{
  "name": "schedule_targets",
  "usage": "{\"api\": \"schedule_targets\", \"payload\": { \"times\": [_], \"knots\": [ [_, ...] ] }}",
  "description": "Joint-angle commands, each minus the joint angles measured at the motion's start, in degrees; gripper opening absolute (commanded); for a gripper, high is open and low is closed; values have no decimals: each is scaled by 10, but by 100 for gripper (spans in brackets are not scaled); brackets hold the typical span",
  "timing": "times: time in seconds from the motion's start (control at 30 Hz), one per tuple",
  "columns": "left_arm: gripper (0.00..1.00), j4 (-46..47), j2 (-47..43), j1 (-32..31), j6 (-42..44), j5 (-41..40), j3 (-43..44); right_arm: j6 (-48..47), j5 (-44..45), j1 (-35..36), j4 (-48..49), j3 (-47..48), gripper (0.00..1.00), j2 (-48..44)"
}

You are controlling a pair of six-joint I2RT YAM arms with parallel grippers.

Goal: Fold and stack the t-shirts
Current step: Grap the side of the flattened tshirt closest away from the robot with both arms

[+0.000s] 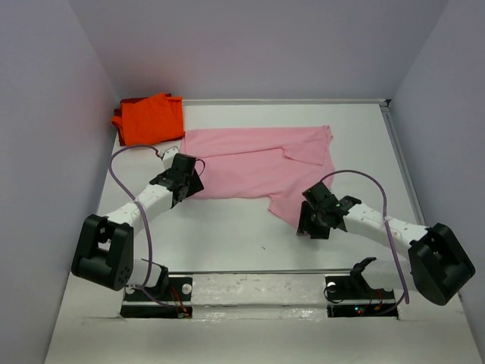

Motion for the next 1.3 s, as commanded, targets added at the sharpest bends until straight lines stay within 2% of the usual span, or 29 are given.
{"api": "schedule_targets", "payload": {
  "times": [0.0, 0.47, 0.57, 0.67, 0.93, 1.27],
  "knots": [
    [76, 19, 5, 6, 8, 0, 20, 21, 41, 5, -10, 14, 56, 21],
    [76, 41, -9, 7, 12, 24, 3, 12, 86, 5, -12, 44, 56, 56],
    [76, 44, -10, 6, 12, 24, 1, 13, 80, 5, -5, 43, 48, 73],
    [76, 46, -10, 7, 11, 26, -4, 13, 71, 5, 9, 35, 30, 80],
    [76, 38, -4, 7, 5, 8, -9, 5, 64, 5, 20, 29, 0, 86],
    [79, -17, -39, 6, -29, -64, -33, -8, 65, 5, 28, 32, 0, 66]
  ]
}}
